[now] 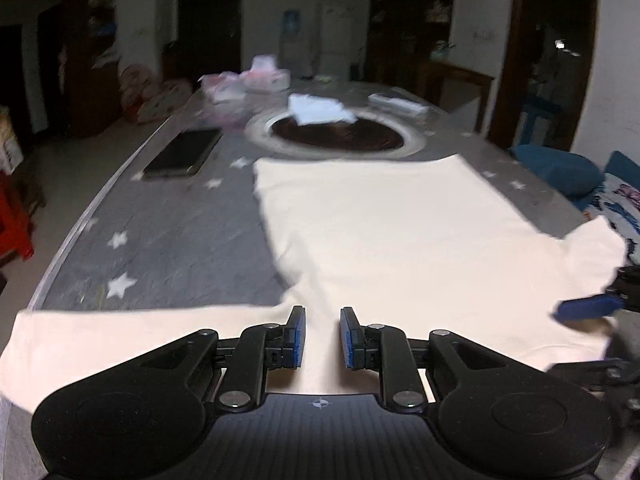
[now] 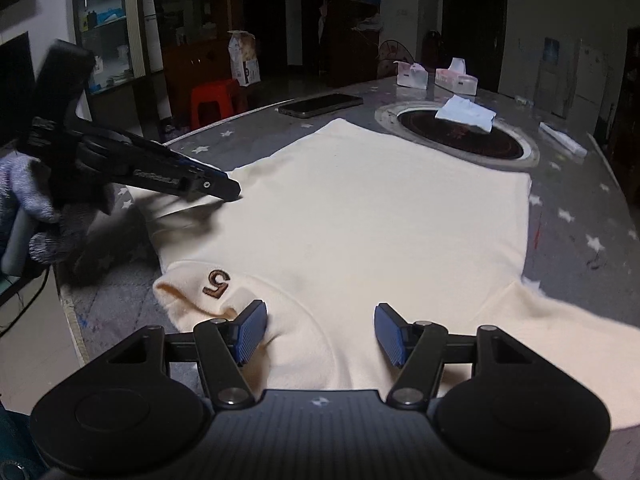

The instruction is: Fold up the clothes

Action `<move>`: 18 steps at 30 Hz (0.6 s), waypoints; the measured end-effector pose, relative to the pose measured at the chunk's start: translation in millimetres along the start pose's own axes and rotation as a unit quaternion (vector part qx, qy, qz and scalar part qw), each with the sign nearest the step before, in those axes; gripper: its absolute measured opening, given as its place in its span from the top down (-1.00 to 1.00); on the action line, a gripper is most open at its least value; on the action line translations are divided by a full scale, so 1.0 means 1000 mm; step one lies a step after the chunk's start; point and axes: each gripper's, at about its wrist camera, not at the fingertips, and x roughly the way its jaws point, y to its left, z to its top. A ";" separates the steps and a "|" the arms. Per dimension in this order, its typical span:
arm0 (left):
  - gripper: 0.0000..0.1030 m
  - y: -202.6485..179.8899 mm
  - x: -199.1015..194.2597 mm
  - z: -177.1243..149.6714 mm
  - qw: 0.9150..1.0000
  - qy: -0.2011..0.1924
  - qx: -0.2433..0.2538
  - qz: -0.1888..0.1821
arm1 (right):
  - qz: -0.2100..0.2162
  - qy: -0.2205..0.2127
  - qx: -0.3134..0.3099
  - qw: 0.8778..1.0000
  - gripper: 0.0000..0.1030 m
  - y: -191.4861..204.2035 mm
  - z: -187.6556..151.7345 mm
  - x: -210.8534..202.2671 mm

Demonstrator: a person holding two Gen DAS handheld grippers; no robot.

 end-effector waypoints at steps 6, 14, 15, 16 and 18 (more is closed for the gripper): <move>0.59 -0.006 -0.010 0.011 1.000 -0.020 -0.008 -0.019 | 0.005 -0.008 0.011 1.000 -0.19 -0.003 0.002 -0.003; 0.60 -0.003 0.020 0.013 1.000 0.004 -0.017 -0.018 | 0.008 -0.012 0.031 0.999 -0.19 -0.006 -0.002 -0.009; 0.60 -0.004 0.018 0.014 1.000 0.006 -0.018 -0.016 | 0.006 -0.016 0.035 0.999 -0.19 -0.009 -0.003 -0.012; 0.59 -0.005 0.016 0.013 1.000 0.006 -0.018 -0.016 | 0.001 -0.022 0.043 0.999 -0.19 -0.014 -0.003 -0.016; 0.49 -0.011 0.012 0.013 1.000 0.004 -0.014 -0.015 | -0.012 -0.035 0.062 0.997 -0.19 -0.025 -0.004 -0.025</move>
